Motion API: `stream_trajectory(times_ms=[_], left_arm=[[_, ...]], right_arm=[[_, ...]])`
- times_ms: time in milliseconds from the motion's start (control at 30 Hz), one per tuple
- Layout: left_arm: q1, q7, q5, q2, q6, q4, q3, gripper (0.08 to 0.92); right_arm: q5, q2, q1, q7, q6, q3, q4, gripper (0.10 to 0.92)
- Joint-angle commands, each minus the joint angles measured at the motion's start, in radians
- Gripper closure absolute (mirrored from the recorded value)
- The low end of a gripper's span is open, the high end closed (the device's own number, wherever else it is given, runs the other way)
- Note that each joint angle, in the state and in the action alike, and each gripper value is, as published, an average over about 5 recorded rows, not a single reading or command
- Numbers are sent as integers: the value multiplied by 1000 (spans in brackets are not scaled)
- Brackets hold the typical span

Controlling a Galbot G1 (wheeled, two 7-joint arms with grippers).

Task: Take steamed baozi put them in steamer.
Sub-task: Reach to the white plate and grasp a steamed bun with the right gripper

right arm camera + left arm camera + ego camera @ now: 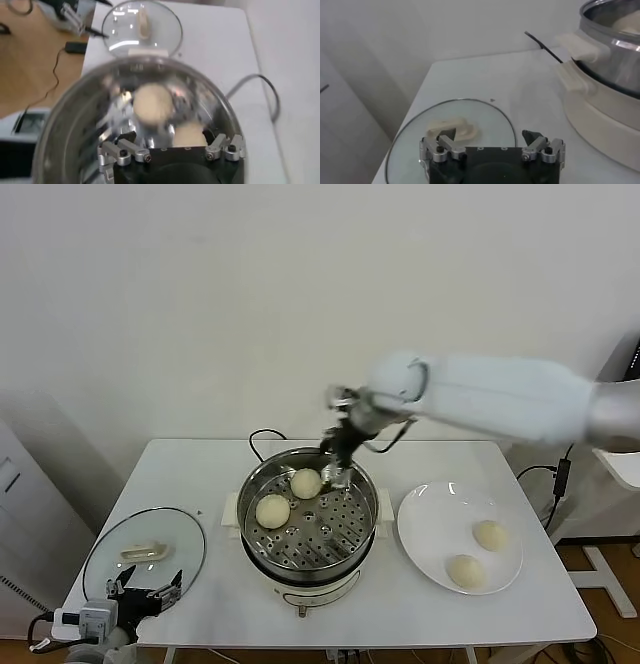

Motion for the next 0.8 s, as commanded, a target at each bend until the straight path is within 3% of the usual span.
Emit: stream_trajectory(times_ms=[33, 300, 800], left_arm=[[0, 1, -3, 8, -1, -4, 0, 177], [7, 0, -1, 3, 3, -20, -1, 177], [5, -2, 5, -5, 10, -22, 2, 177]], right_arm=[[-315, -349, 107, -269, 171, -104, 19, 203], [-514, -444, -128, -294, 259, 42, -12, 203], [-657, -424, -500, -270, 313, 286, -76, 203]])
